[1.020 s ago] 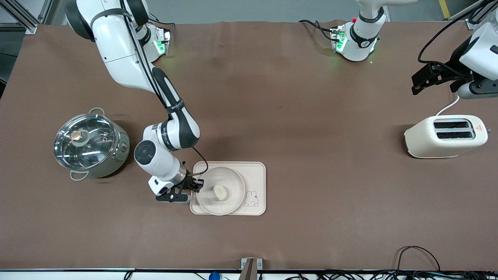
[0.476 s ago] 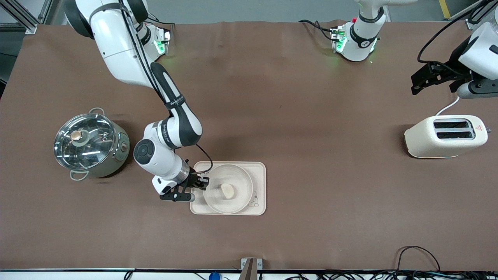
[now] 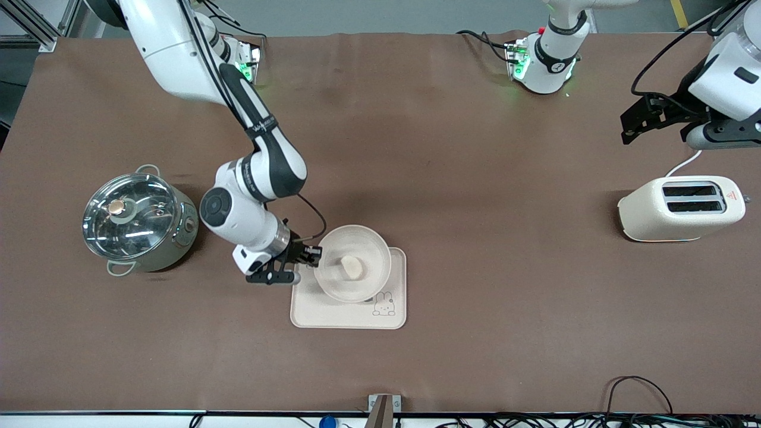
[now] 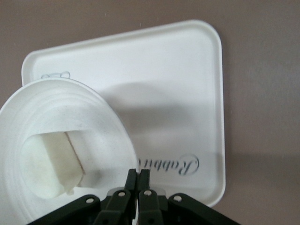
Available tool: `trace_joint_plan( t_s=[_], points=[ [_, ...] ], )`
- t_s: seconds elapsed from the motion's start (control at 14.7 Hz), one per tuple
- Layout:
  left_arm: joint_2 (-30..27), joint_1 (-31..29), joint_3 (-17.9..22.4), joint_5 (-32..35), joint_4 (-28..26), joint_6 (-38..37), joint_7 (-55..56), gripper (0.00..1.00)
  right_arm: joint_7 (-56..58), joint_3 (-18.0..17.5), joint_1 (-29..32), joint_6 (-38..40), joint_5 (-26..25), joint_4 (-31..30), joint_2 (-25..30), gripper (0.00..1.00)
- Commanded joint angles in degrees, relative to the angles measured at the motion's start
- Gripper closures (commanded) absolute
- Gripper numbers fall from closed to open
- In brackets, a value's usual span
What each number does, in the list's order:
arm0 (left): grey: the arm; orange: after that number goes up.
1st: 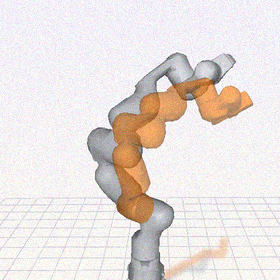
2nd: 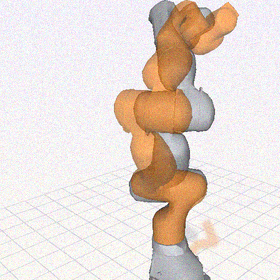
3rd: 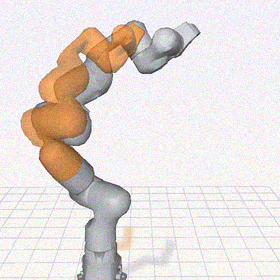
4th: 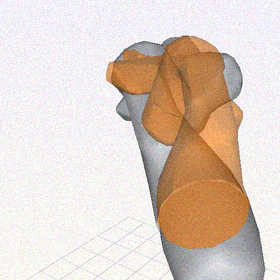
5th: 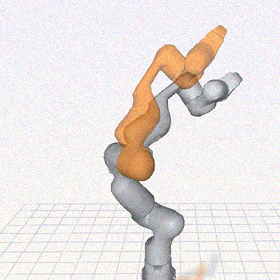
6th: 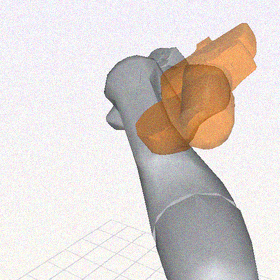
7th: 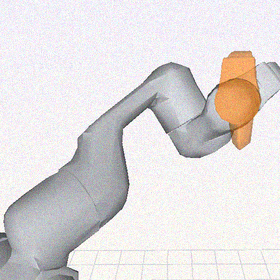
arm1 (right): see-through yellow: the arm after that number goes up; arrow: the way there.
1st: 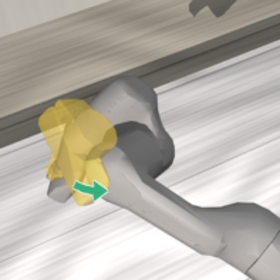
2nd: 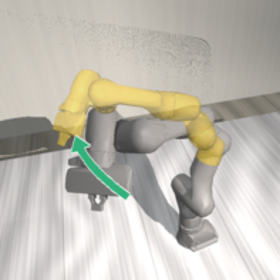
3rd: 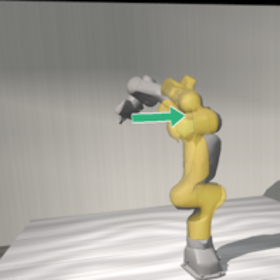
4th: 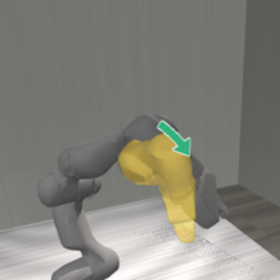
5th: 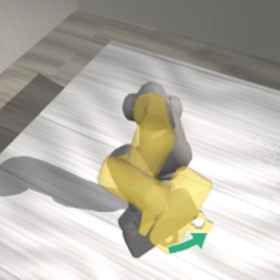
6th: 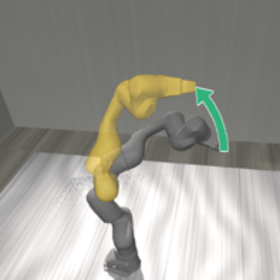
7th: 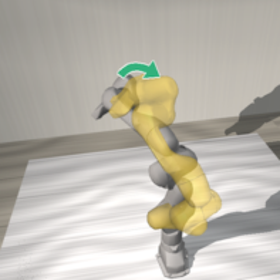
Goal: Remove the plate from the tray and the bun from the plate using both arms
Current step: 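Lift the plate with bun off the tray with the right gripper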
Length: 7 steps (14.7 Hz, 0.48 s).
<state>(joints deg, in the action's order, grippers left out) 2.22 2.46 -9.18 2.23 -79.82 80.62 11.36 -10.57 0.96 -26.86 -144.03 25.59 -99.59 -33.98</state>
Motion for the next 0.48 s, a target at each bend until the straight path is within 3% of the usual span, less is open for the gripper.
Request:
trace_joint_plan(
  t_s=[0.0,0.41],
  points=[
    [-0.20,-0.08,-0.49,1.55,-0.51,0.33,0.51,0.00,1.16,-3.49,-0.03,-7.21,1.30,-15.07,8.91,1.00],
    [-0.11,-0.18,-0.75,1.64,-0.60,0.59,0.42,0.00,1.16,-8.77,-0.03,-19.69,1.57,-30.21,12.71,1.00]
  ],
)
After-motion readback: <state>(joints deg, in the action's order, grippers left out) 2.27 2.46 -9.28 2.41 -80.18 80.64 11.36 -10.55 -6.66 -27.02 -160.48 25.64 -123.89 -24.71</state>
